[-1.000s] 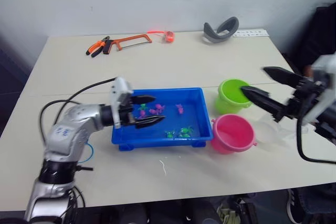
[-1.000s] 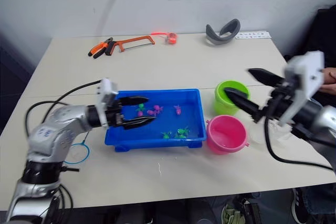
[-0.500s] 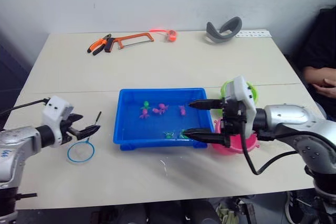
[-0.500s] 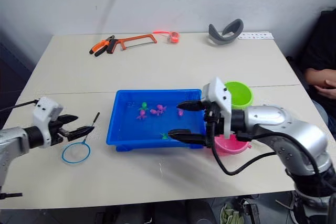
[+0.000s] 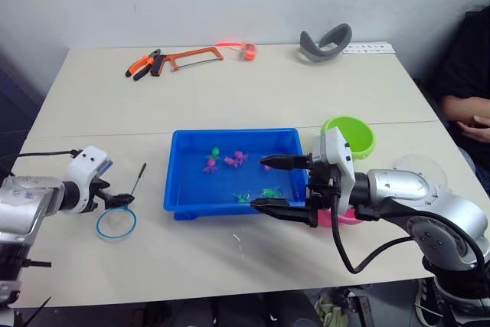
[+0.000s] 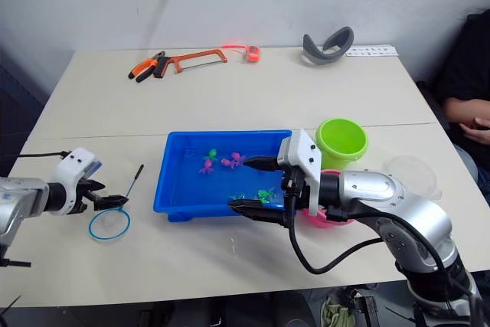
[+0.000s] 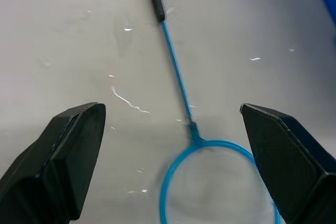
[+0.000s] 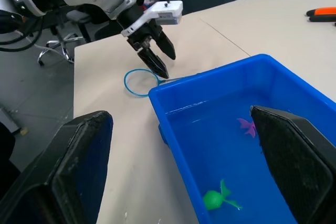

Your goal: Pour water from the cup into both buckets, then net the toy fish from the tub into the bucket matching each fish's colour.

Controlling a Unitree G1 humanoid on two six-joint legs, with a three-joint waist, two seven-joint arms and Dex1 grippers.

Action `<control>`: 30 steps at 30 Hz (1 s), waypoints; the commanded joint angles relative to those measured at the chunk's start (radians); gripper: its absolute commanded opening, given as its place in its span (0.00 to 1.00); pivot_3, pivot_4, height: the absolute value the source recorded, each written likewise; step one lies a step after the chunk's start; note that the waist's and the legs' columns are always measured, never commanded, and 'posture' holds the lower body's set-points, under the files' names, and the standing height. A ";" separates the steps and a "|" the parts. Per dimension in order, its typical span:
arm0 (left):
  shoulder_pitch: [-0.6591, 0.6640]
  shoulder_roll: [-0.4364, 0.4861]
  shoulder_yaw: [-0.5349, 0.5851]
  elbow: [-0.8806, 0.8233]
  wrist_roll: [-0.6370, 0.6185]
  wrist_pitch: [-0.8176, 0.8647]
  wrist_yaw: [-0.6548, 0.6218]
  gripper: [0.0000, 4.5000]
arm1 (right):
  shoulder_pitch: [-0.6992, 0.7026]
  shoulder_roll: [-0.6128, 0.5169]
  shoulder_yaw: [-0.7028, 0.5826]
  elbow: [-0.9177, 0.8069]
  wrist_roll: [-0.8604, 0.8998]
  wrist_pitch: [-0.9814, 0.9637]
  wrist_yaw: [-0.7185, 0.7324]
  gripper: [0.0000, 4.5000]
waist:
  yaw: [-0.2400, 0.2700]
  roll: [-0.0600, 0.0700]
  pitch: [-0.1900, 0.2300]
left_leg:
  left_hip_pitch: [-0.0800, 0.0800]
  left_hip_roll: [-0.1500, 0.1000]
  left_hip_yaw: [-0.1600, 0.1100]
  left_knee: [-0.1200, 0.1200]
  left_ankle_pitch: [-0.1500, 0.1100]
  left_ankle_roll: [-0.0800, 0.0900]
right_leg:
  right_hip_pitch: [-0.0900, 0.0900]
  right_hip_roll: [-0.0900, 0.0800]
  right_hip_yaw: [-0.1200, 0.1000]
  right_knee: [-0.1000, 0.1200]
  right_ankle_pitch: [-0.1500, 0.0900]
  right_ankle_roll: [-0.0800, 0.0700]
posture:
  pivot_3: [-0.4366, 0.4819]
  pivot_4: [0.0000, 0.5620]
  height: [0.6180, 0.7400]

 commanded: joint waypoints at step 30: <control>-0.311 -0.054 -0.066 0.373 0.135 -0.335 -0.241 0.02 | 0.027 -0.123 -0.150 -0.092 0.191 0.076 -0.057 1.00 | 0.022 -0.002 -0.001 | -0.008 0.000 0.004 0.012 0.004 0.003 | -0.011 0.001 -0.001 0.013 0.001 0.001 | 0.48 0.27 1.00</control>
